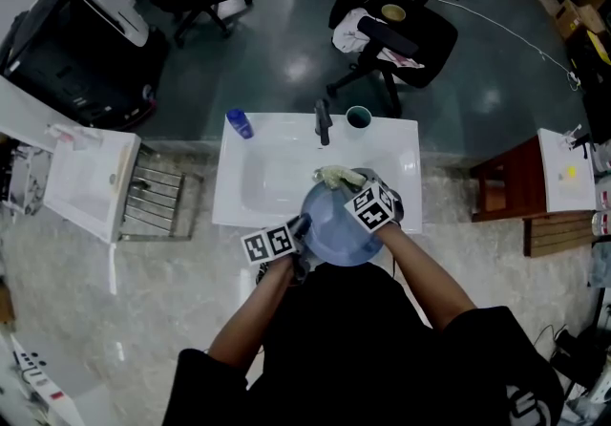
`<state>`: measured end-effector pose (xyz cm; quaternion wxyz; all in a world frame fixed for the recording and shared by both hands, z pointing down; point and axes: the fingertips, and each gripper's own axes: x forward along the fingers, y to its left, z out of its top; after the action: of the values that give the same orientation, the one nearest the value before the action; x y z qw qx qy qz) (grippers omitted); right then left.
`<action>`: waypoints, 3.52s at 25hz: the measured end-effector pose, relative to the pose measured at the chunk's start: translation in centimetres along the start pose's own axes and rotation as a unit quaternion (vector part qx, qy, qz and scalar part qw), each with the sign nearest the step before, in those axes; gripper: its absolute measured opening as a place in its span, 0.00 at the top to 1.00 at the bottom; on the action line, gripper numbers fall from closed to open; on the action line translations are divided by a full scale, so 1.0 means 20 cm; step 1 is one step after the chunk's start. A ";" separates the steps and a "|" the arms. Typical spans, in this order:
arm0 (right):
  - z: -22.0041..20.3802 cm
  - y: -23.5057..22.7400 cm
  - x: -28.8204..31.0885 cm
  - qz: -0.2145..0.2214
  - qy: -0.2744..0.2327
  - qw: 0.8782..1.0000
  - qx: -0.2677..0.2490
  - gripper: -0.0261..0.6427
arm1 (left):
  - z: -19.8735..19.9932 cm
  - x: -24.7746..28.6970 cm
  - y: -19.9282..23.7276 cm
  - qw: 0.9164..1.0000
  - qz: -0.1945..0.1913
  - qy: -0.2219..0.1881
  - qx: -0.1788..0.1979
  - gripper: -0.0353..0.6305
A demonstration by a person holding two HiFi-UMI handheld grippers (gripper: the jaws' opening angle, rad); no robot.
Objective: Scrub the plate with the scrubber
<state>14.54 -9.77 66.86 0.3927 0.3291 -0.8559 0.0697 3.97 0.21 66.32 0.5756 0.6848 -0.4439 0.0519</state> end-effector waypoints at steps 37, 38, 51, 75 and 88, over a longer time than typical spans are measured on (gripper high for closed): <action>-0.37 -0.17 -0.22 -0.007 0.060 0.998 0.022 0.84 | 0.01 0.04 -0.02 0.999 -0.030 -0.022 -0.039 0.86; -0.37 -0.18 -0.23 -0.006 0.062 0.998 0.021 0.84 | 0.02 0.04 -0.02 0.998 -0.030 -0.024 -0.041 0.86; -0.44 -0.17 -0.26 0.012 0.086 0.996 0.030 0.84 | 0.09 0.06 0.02 0.998 -0.030 -0.034 -0.052 0.85; -0.58 -0.09 -0.35 0.060 0.151 0.985 0.057 0.85 | 0.18 0.12 0.02 0.998 -0.026 -0.035 -0.051 0.85; -0.60 0.06 -0.36 0.070 0.198 0.975 0.076 0.85 | 0.23 0.20 0.10 0.997 -0.041 -0.004 -0.061 0.84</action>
<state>24.85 -0.65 70.02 0.5226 0.2768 -0.7742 0.2255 2.90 -5.72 68.63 0.6163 0.6663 -0.4199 -0.0015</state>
